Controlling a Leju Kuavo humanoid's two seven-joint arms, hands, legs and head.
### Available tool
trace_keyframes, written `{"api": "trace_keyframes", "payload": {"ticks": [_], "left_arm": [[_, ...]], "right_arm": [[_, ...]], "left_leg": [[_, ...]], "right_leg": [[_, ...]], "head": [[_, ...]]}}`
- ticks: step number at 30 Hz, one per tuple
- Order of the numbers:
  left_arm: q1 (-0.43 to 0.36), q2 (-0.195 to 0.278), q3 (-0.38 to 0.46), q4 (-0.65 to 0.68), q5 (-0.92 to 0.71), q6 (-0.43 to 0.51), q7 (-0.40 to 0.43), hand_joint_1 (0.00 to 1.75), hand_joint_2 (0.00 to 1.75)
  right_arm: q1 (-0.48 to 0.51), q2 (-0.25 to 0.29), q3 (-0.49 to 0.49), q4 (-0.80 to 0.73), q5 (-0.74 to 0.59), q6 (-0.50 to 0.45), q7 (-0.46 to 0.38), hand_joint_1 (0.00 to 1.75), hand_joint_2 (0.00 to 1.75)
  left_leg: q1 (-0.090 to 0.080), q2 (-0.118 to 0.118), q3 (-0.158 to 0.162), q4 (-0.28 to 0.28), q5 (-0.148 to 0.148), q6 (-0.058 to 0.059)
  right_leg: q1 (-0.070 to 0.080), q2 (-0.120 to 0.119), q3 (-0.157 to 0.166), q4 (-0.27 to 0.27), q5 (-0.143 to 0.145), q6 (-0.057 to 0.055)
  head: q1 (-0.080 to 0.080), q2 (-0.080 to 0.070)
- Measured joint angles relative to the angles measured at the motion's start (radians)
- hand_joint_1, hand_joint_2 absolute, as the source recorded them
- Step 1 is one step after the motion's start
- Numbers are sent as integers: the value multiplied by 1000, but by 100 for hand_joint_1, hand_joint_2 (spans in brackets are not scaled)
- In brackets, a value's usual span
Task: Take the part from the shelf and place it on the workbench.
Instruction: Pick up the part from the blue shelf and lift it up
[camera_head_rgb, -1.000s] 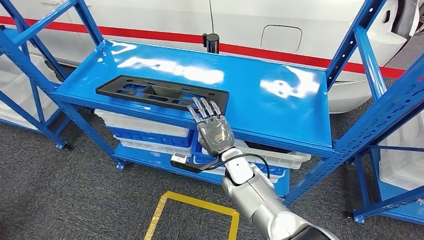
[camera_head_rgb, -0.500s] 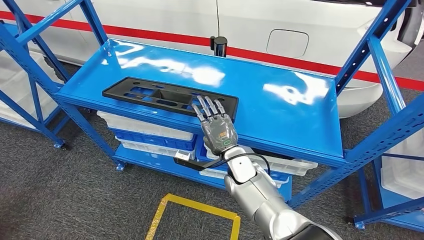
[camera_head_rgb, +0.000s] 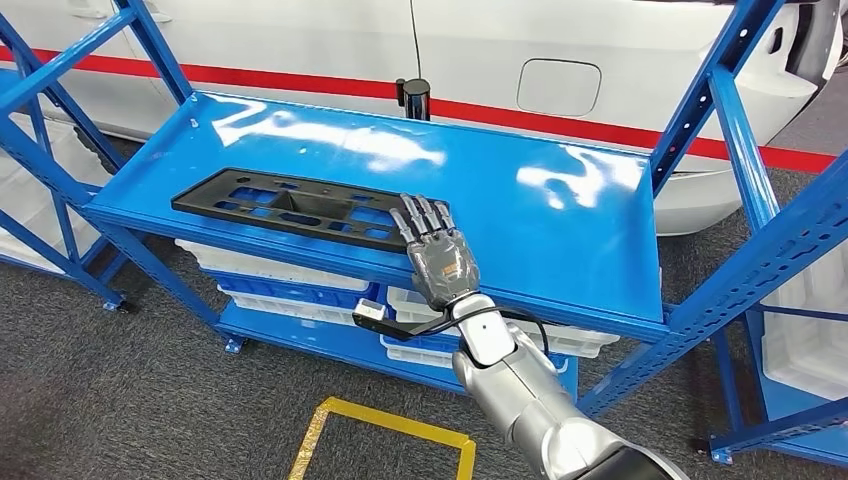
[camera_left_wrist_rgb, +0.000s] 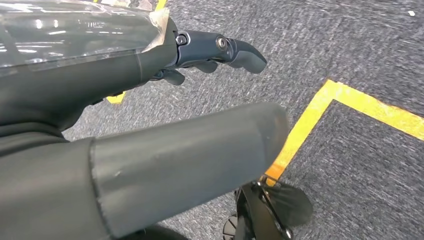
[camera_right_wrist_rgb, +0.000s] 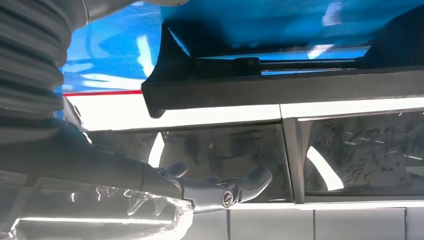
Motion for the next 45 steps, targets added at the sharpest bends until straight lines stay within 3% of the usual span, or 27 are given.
{"api": "trace_keyframes", "payload": {"ticks": [1,2,4,6,10,11,13,15,16,17,19,21,25,27,29,30,31,32,34,35,37,41,42,45], "left_arm": [[0,0,0,0,-1,-1,0,0,0],[0,1,0,0,-3,-2,0,0,0],[-1,3,0,0,-5,-4,0,0,0],[-2,5,0,0,-5,-6,0,0,0],[-2,5,0,0,-5,-6,0,0,0],[-3,4,0,0,-5,-6,0,0,0],[-3,4,0,0,-5,-6,0,0,0],[-3,3,0,0,-5,-7,0,0,0],[-3,3,0,1,-5,-7,0,0,0],[-3,2,0,1,-5,-8,0,0,0],[-2,0,0,1,-6,-8,0,0,0],[-2,0,0,1,-6,-8,0,0,0],[-3,1,0,1,-6,-8,0,0,0],[-3,1,0,1,-6,-8,-6,0,0],[-3,1,1,1,-2,-10,-27,0,0],[-2,1,1,1,1,-12,-42,0,0],[-2,1,3,1,5,-15,-61,0,0],[-2,2,6,1,10,-17,-84,0,0],[-3,3,13,0,18,-21,-134,0,0],[-6,4,16,0,23,-19,-159,0,0],[-11,5,24,0,37,-11,-201,0,0],[-15,7,45,0,53,8,-246,0,0],[-15,8,49,-1,54,23,-267,0,0],[-16,10,62,-1,51,86,-331,0,0]], "right_arm": [[0,0,0,0,0,0,1,0,175],[0,0,0,0,1,0,2,0,175],[0,0,0,0,1,0,4,0,175],[-1,-1,-1,0,2,-1,5,0,175],[-4,-2,-3,0,2,-1,6,0,175],[-6,-3,-4,0,2,-1,5,0,175],[-7,-7,-8,1,2,-1,5,0,175],[-5,-11,-9,3,2,-1,5,0,175],[-5,-12,-9,4,3,-1,5,0,175],[-6,-13,-9,4,3,-1,5,0,175],[-7,-13,-10,4,3,-1,5,0,175],[-9,-12,-10,4,3,-1,5,0,175],[-13,-10,-11,4,3,-1,5,0,175],[-15,-7,-11,3,4,-1,6,0,175],[-14,-5,-11,3,5,-1,9,0,175],[-14,-5,-11,3,6,-1,11,0,175],[-13,-4,-11,3,7,-1,13,0,175],[-13,-3,-11,3,8,-1,14,0,175],[-13,2,-11,3,8,-1,17,0,175],[-13,4,-11,3,8,-1,19,0,175],[-12,7,-11,3,8,-1,22,0,175],[-11,7,-11,3,9,-1,26,0,175],[-11,7,-11,3,9,-1,26,6,175],[-11,7,-11,3,9,-1,28,133,175]], "left_leg": [[0,0,0,-20,26,3],[-1,0,19,-73,65,8],[-6,2,79,-209,134,24],[-15,4,107,-271,148,37],[-17,5,132,-299,154,58],[-15,6,141,-308,158,62],[-14,6,145,-312,159,67],[-14,3,146,-311,156,67],[-14,2,148,-311,153,65],[-13,0,151,-309,150,62],[-14,-3,155,-298,137,51],[-16,-4,156,-288,124,38],[-9,-1,153,-271,106,19],[-5,0,113,-183,57,10],[-4,0,38,-50,2,3],[-3,0,10,-9,-5,2],[-3,0,-2,-3,8,3],[-3,0,7,-38,39,5],[-5,0,66,-174,116,15],[-7,0,91,-230,140,21],[-12,-1,113,-278,152,23],[-23,-2,114,-280,155,23],[-25,-2,114,-280,155,26],[-28,-2,113,-280,155,31]], "right_leg": [[2,1,4,0,-2,-1],[4,2,8,0,-5,-1],[10,4,16,-1,-11,3],[11,4,18,-2,-15,12],[13,3,11,16,-29,31],[14,2,-8,54,-45,31],[10,1,-79,183,-94,29],[6,1,-139,276,-116,37],[3,1,-143,270,-103,46],[1,0,-124,221,-76,57],[-3,-3,-57,78,-15,70],[-2,-6,-20,4,12,59],[-4,-4,-12,-1,13,27],[-9,-3,-5,-3,11,15],[-6,-4,-3,-3,8,9],[-4,-3,-3,-3,7,8],[-3,-3,-2,-3,6,7],[-2,-1,0,-3,5,7],[1,2,5,-3,2,10],[4,3,6,-3,0,13],[13,4,4,-1,-6,16],[16,4,3,-1,-9,20],[16,4,3,-2,-8,22],[15,4,6,-6,-6,25]], "head": [[0,0],[0,0],[1,0],[2,0],[4,0],[5,0],[8,0],[9,0],[10,0],[11,0],[12,0],[12,0],[10,0],[6,0],[3,0],[3,0],[3,0],[3,0],[3,0],[3,0],[4,0],[6,0],[6,0],[6,0]]}}
